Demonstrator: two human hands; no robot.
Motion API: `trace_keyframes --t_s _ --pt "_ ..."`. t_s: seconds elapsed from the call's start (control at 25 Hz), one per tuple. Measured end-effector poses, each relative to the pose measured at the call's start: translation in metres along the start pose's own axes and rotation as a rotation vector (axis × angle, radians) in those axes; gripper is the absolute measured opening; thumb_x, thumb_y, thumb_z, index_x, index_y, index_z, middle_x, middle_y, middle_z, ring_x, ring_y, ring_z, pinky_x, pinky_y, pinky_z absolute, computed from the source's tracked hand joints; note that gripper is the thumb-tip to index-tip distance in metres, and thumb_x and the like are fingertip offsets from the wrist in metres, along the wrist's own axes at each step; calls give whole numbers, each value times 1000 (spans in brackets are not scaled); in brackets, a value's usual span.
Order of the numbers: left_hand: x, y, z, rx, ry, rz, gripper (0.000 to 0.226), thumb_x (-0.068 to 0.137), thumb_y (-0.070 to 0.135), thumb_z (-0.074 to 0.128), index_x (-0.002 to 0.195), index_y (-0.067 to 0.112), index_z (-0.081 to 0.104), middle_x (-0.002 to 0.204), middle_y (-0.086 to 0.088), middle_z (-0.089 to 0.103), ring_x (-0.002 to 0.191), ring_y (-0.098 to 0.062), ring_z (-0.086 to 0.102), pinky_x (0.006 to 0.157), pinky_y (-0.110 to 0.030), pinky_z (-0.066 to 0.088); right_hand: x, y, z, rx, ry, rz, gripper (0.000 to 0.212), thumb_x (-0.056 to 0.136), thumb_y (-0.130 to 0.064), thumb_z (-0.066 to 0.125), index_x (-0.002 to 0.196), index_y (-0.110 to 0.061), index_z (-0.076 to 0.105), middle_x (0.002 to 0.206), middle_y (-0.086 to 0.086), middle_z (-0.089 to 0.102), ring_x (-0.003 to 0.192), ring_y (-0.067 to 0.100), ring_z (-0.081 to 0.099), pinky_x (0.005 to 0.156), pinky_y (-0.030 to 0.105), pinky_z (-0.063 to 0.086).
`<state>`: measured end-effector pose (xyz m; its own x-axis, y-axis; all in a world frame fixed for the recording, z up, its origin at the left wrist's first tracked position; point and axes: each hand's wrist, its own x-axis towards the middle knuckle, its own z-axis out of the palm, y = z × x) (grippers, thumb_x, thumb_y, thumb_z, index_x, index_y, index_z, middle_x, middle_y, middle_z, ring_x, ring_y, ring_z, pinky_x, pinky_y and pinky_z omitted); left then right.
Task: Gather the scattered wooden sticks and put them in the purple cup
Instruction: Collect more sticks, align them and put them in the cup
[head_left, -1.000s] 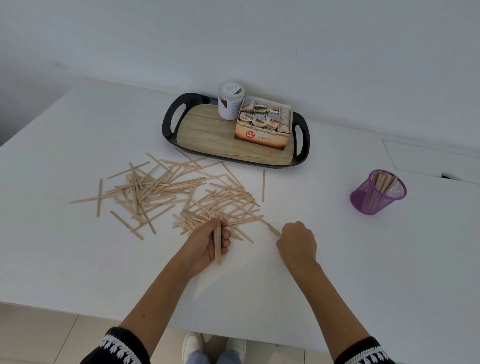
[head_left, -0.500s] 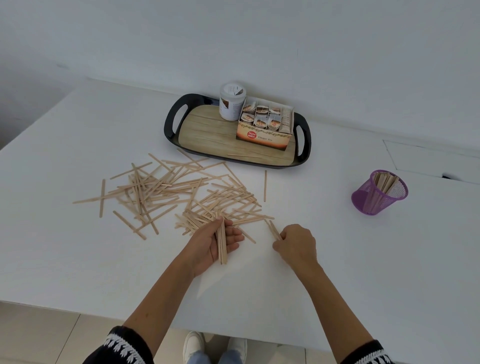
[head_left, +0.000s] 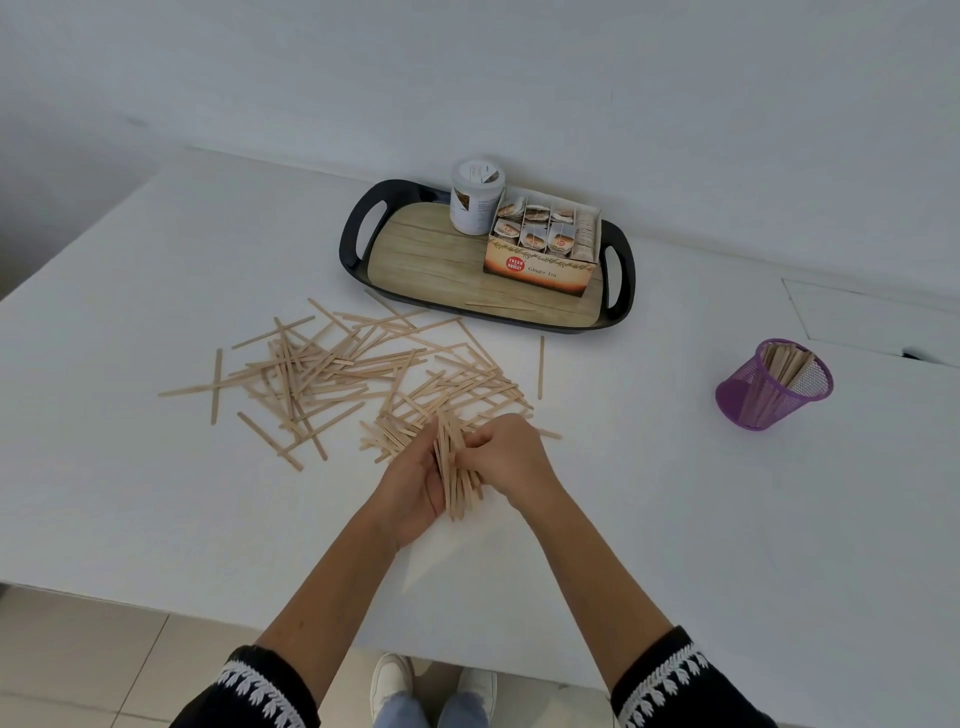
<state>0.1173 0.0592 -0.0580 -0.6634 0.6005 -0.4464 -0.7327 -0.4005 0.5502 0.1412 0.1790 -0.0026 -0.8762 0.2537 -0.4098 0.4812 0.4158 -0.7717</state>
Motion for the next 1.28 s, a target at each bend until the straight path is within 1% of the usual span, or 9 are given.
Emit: trace_keyframes --t_s 0.16,0.28,0.4,0.6,0.72,0.88,1.04,1.16,1.28 --pt "3 -1 -2 -23 35 -4 45 102 30 36 119 -6 57 112 -18 66 96 -25 68 83 -35 57 5 -1 -13 -102 123 -67 9 73 -7 67 73 -1 73 70 14 71 67 24 66 67 35 54" --pt "4 -4 -2 -33 81 -3 25 101 16 41 110 -1 57 98 -17 71 85 -23 71 71 -32 59 22 11 -35 -239 330 -112 19 78 -1 59 88 -4 75 92 10 73 87 19 65 83 35 53" --pt "3 -3 -2 8 90 5 17 99 9 44 106 4 58 80 -11 71 69 -17 69 60 -29 58 32 30 -40 -465 272 -157 27 88 -13 57 111 -4 68 118 10 62 109 26 57 90 32 46" --pt "2 -2 -3 30 63 10 15 97 12 47 105 5 58 76 -9 67 63 -16 65 56 -28 55 31 50 -22 -540 240 -198 40 87 -44 60 100 -7 68 109 7 48 104 28 48 83 36 47" --pt "2 -2 -3 34 55 15 16 98 12 47 107 4 57 75 -10 67 64 -16 65 56 -28 54 23 59 -17 -712 205 -274 46 86 -50 58 111 -13 64 112 7 48 106 28 44 87 36 43" --pt "2 -2 -4 47 57 17 18 98 14 46 107 3 58 75 -9 66 62 -16 63 54 -27 53 20 60 -20 -846 270 -403 35 91 -33 56 119 -12 60 133 8 45 125 29 41 94 39 42" --pt "1 -2 -3 44 55 23 20 98 16 45 107 3 58 73 -8 65 60 -15 61 53 -26 52 27 57 -22 -862 5 -574 54 97 -38 45 143 -11 35 153 5 30 143 23 23 113 43 25" --pt "0 -3 -3 33 67 29 21 99 18 44 107 4 58 73 -8 64 60 -14 60 54 -26 52 27 60 -24 -885 -12 -640 50 95 -31 49 140 -9 42 145 8 43 132 25 43 106 41 35" --pt "-1 -2 -4 20 72 39 21 99 20 44 105 5 58 75 -8 63 61 -15 60 54 -26 51 24 64 -26 -933 117 -732 39 86 -4 58 125 -3 58 121 12 64 102 30 65 83 39 54"
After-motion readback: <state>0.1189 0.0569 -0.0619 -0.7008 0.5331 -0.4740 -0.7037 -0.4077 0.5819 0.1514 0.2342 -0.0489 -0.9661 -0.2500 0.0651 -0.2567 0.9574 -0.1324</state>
